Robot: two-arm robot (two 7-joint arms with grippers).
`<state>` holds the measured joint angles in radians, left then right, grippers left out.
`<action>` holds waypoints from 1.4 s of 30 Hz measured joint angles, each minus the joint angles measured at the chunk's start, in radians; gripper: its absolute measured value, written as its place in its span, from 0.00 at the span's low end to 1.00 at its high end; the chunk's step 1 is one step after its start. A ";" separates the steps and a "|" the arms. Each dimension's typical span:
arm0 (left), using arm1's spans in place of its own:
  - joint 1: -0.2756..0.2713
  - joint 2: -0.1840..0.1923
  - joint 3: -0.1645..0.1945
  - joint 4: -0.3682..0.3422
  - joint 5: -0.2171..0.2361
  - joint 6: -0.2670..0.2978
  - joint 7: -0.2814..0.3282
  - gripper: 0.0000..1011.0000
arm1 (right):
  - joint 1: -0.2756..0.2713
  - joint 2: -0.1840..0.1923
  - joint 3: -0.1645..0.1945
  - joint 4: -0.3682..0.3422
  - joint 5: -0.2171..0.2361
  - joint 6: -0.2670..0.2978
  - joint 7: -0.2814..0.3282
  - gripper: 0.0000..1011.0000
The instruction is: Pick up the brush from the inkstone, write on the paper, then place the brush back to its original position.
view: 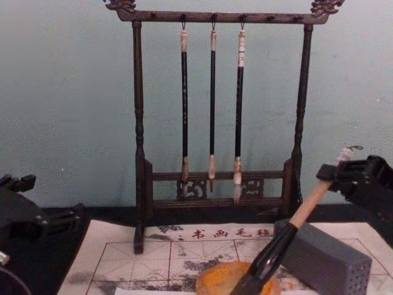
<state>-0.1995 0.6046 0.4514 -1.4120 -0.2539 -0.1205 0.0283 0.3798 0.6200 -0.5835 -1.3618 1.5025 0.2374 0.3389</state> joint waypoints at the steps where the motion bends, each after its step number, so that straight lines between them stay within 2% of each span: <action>1: 0.000 0.000 0.000 0.000 0.000 0.000 0.000 0.99 | -0.001 0.001 0.001 -0.002 0.002 0.000 -0.001 0.20; 26: 0.000 0.000 0.000 0.000 0.000 0.000 0.000 0.99 | -0.007 0.010 -0.003 -0.023 0.012 -0.014 -0.017 0.20; 42: 0.000 0.000 0.000 0.000 0.000 0.000 0.000 0.99 | -0.010 0.003 0.002 -0.029 0.021 -0.029 -0.038 0.20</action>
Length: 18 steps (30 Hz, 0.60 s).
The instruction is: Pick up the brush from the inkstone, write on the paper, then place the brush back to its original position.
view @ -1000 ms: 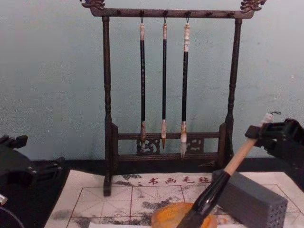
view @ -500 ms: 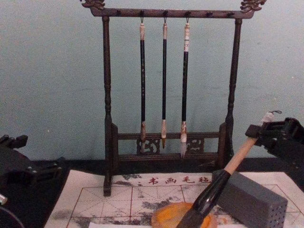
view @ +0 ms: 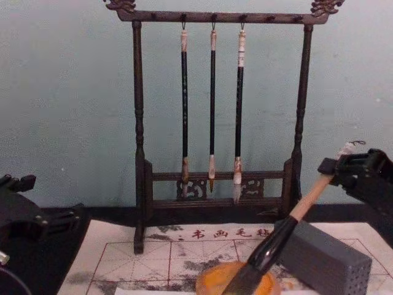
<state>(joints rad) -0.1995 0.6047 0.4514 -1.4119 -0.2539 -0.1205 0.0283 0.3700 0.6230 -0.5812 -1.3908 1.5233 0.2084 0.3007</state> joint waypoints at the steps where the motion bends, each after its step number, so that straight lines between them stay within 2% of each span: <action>1: 0.000 0.000 0.000 0.000 0.000 0.000 0.000 0.99 | -0.001 -0.003 0.001 0.000 0.002 -0.003 -0.004 0.20; 7: 0.000 0.000 0.000 0.000 0.000 0.000 0.000 0.99 | -0.003 -0.012 0.008 0.000 0.007 -0.018 -0.022 0.20; 18: 0.000 0.000 0.000 0.000 0.000 0.000 0.000 0.99 | -0.005 -0.049 0.033 0.008 0.018 -0.062 -0.096 0.20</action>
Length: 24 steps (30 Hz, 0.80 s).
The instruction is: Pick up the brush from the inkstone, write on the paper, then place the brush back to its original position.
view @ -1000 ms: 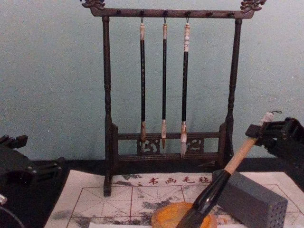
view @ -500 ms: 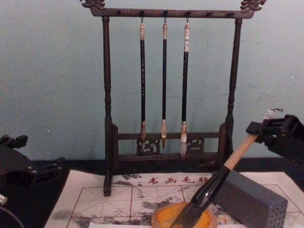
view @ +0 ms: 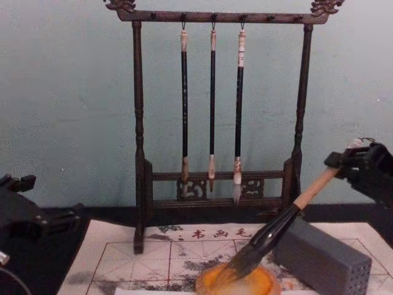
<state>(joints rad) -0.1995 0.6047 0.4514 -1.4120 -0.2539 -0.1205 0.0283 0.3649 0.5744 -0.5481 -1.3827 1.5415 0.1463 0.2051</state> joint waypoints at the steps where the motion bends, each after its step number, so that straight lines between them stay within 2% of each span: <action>1: 0.000 0.000 0.000 0.000 0.000 0.000 0.000 0.99 | 0.000 -0.002 0.002 0.001 0.000 -0.003 -0.004 0.20; 10: 0.000 0.000 0.000 0.000 0.000 0.000 0.000 0.99 | -0.005 -0.025 0.014 0.009 -0.015 -0.030 -0.048 0.20; 24: 0.000 0.000 0.000 0.000 0.000 0.000 0.000 0.99 | -0.024 -0.046 0.035 0.007 -0.030 -0.037 -0.093 0.20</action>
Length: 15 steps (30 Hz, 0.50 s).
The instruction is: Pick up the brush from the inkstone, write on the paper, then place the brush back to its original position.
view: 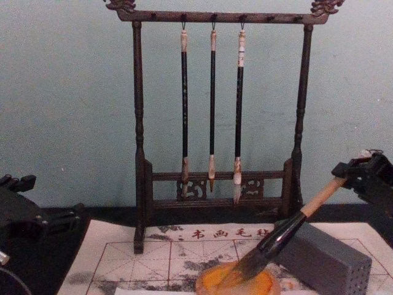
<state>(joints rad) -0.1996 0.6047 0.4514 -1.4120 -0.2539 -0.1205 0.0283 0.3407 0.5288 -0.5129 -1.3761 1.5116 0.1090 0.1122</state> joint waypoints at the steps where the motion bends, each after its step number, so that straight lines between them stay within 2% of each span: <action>1: 0.000 0.000 0.000 0.000 0.000 0.000 0.000 0.99 | -0.001 -0.001 0.001 -0.001 0.000 0.000 -0.001 0.20; 15: 0.000 0.000 0.000 0.000 0.000 0.000 0.000 0.99 | -0.009 -0.002 0.006 -0.004 -0.003 0.015 -0.009 0.20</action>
<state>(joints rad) -0.1995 0.6047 0.4514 -1.4119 -0.2539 -0.1205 0.0283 0.3320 0.5272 -0.5066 -1.3797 1.5083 0.1238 0.1030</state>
